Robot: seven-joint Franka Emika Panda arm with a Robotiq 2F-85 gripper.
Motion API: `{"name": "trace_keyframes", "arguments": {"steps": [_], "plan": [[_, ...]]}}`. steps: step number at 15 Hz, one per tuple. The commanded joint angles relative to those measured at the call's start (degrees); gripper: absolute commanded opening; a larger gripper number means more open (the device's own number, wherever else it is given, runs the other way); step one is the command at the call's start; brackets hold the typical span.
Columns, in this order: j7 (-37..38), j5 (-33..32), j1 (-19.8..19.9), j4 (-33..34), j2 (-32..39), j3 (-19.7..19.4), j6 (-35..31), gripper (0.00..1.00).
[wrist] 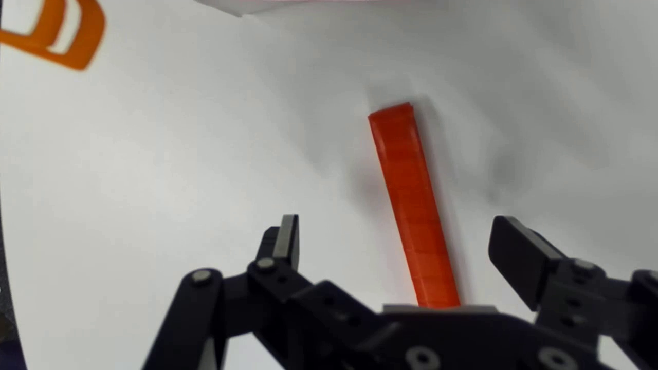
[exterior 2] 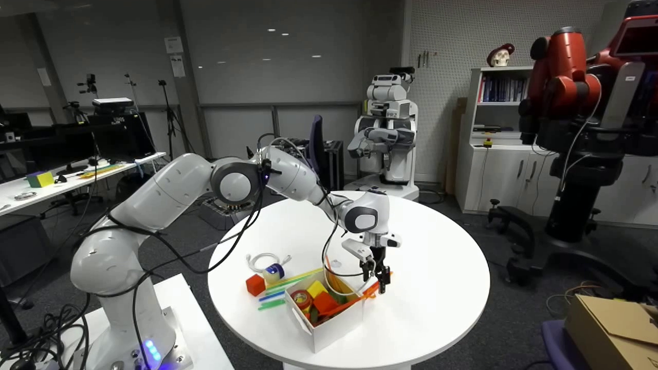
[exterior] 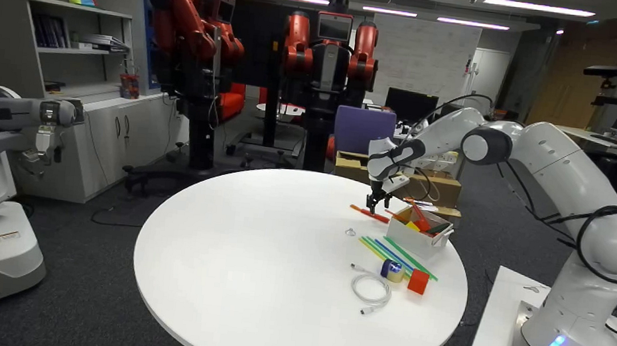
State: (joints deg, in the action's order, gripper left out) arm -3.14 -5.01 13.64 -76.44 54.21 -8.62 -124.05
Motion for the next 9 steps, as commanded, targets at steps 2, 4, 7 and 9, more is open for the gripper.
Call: {"name": "trace_keyframes", "arguments": {"steps": [2, 4, 7, 9], "plan": [[-2.9, 0.7, 1.4, 2.8, 1.9, 0.8, 2.7, 0.99], [-3.0, 0.8, 1.4, 2.7, 2.0, 0.9, 2.7, 0.75], [-3.5, 0.9, 1.4, 3.1, 2.1, 1.1, 3.1, 0.54], [-3.7, 0.8, 1.3, 3.3, 1.9, 1.1, 3.3, 0.38]]}}
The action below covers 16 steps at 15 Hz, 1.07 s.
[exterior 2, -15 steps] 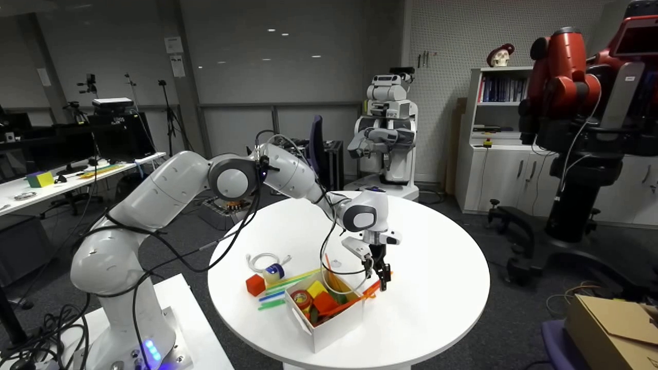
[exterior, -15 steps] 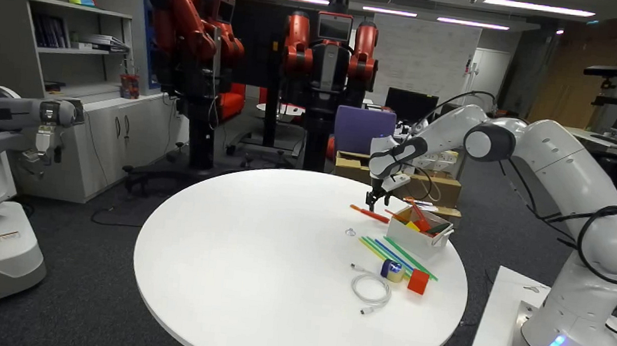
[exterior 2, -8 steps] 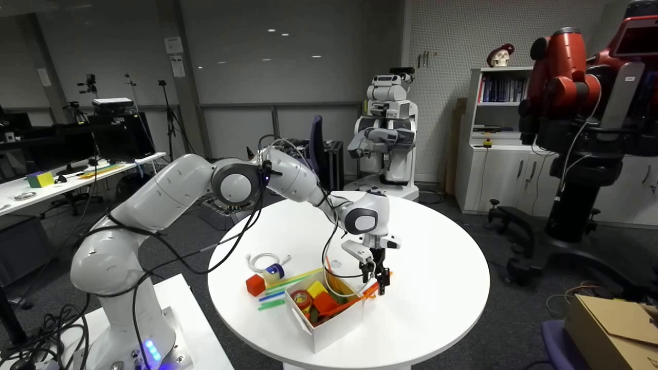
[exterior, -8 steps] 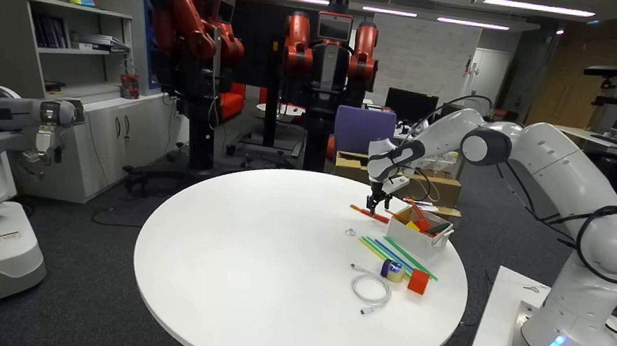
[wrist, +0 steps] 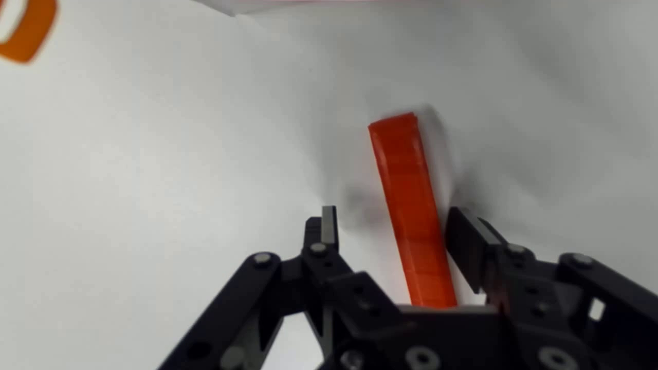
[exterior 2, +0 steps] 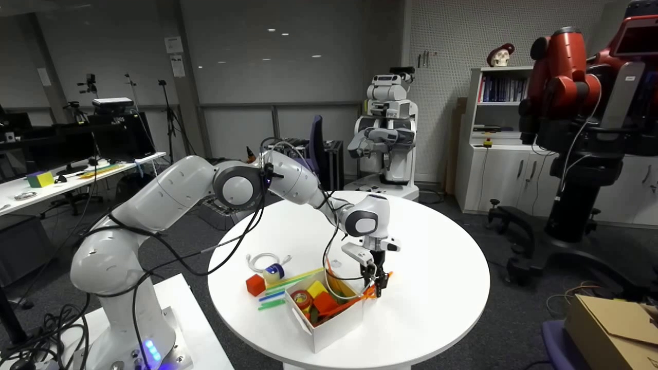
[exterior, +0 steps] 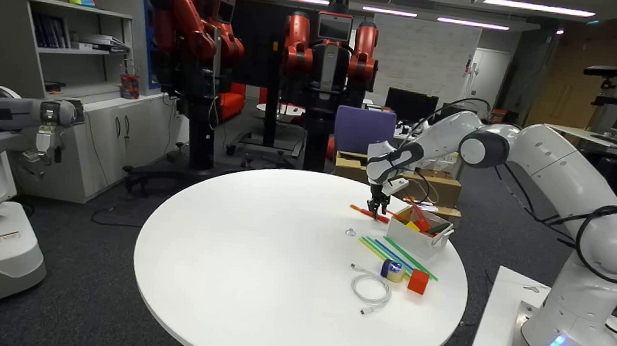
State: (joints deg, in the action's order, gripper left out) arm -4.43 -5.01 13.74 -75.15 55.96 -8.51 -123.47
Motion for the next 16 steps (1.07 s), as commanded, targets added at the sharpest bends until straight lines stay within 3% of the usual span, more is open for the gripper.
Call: {"name": "trace_keyframes", "arguments": {"steps": [1, 5, 11, 16], "plan": [[-2.5, 0.7, 1.1, 2.0, 0.0, 1.1, 2.8, 0.31], [-3.1, 0.8, 1.1, 1.6, -0.7, 1.3, 2.9, 0.02], [-3.0, 2.9, 1.6, -1.4, -6.0, 2.6, 1.8, 0.06], [2.8, 8.7, 1.1, -8.1, -16.3, 2.2, 3.0, 0.06]]}}
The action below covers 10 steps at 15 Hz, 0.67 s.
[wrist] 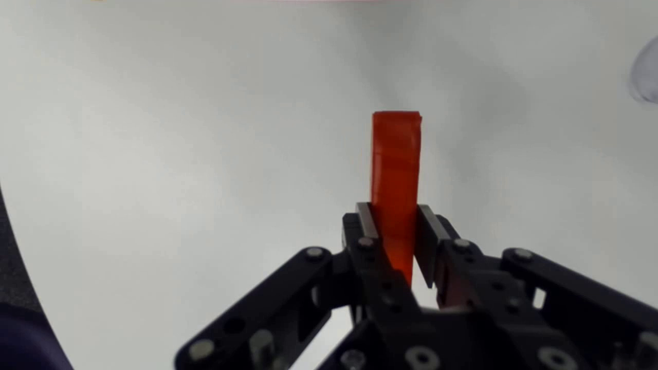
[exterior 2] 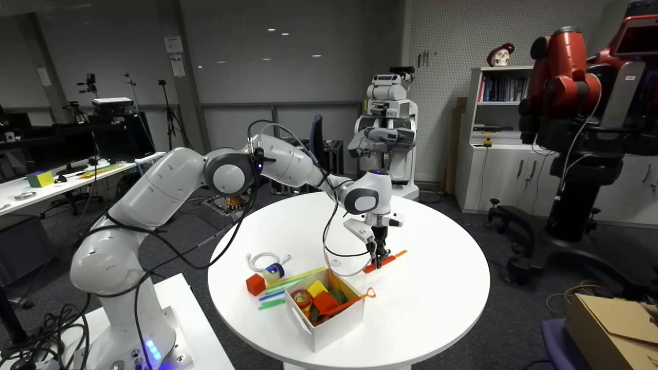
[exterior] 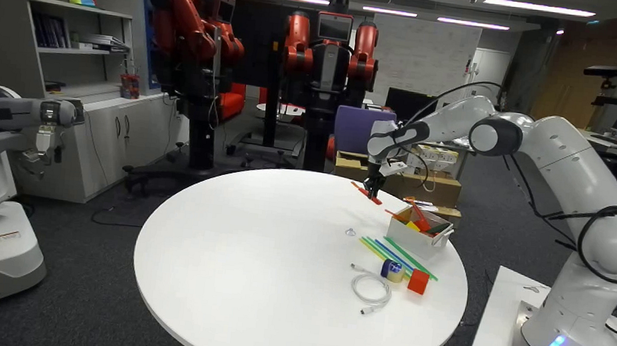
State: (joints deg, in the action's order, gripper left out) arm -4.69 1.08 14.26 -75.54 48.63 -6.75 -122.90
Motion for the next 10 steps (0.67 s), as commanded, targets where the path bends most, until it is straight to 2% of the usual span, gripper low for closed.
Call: {"name": "trace_keyframes", "arguments": {"steps": [1, 5, 8, 10], "plan": [[4.5, 3.1, 0.2, -9.8, -11.3, -0.1, 2.8, 0.06], [8.1, 0.9, -1.0, -19.3, -21.2, -2.4, 3.1, 0.06], [7.5, 0.3, -0.7, -26.7, -27.2, -3.4, -0.7, 0.06], [5.6, 0.9, -0.1, -31.9, -30.8, -3.8, -5.4, 0.06]]}}
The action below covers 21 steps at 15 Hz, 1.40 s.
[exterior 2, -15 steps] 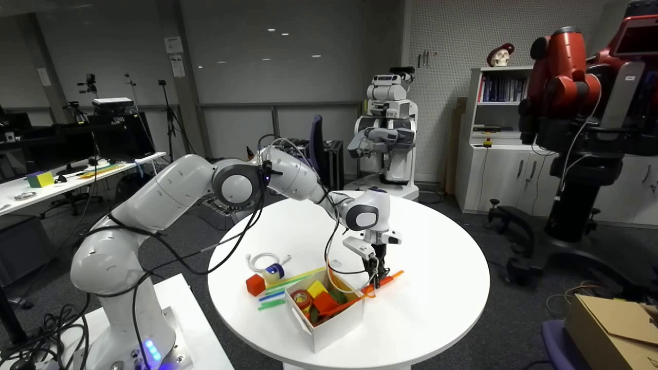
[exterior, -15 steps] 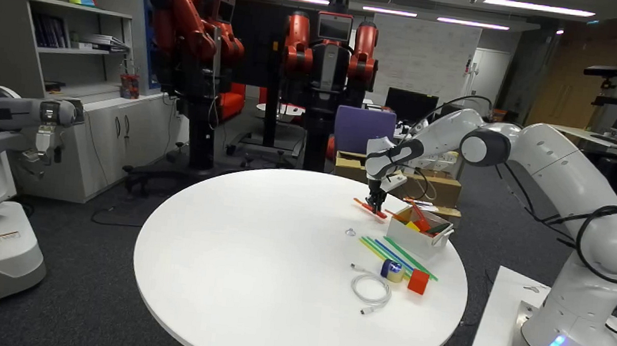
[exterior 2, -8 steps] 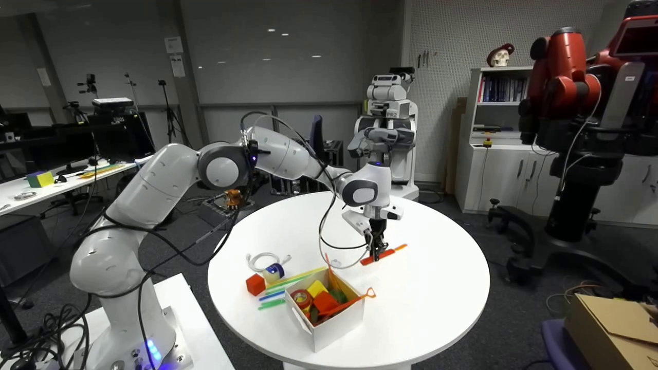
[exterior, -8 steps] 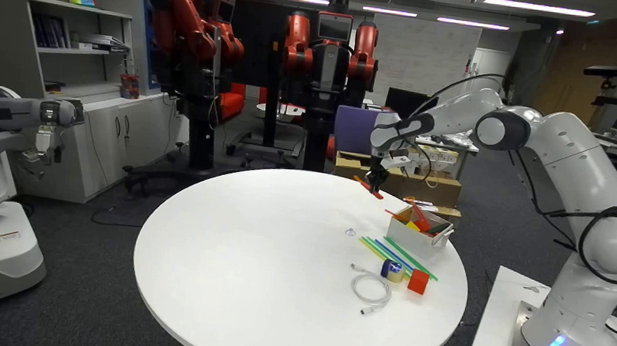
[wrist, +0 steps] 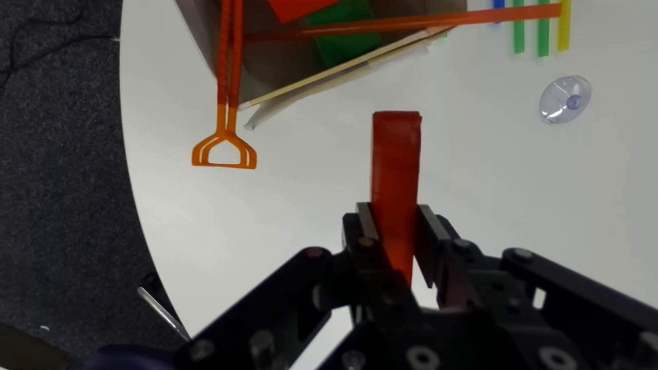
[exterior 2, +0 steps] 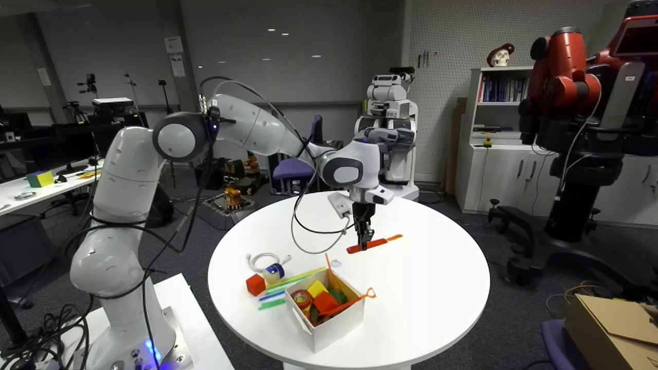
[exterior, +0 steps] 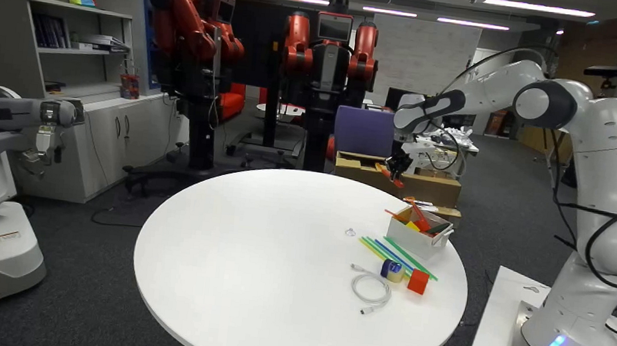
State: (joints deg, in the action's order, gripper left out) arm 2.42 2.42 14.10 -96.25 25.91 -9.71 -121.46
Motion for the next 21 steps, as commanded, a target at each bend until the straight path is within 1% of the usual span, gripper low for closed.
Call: {"name": "trace_keyframes", "arguments": {"steps": [1, 5, 7, 8, 9, 10, 12, 15, 16, 21], "plan": [[-2.3, -0.3, 0.3, -13.9, -9.8, -1.0, -9.7, 0.06], [-6.4, 2.9, 1.3, -25.7, -15.8, -0.8, -25.6, 0.06], [-7.8, 3.6, 1.3, -31.2, -18.3, -0.8, -31.3, 0.06], [-8.2, 3.6, 1.3, -33.0, -19.1, -0.9, -33.1, 0.06], [-8.2, 3.8, 1.1, -34.5, -19.8, -0.9, -34.1, 0.06], [-5.6, 2.1, 0.5, -28.8, -15.2, -1.5, -30.9, 0.23], [-5.7, 2.1, 0.4, -31.7, -16.8, -1.5, -32.4, 0.23], [-5.8, 2.1, 0.4, -32.3, -17.6, -1.5, -32.4, 0.23], [-5.8, 2.1, 0.4, -32.3, -17.6, -1.5, -32.4, 0.06], [-6.0, 0.9, -0.6, -34.1, -16.7, -1.2, -33.3, 0.06]]}}
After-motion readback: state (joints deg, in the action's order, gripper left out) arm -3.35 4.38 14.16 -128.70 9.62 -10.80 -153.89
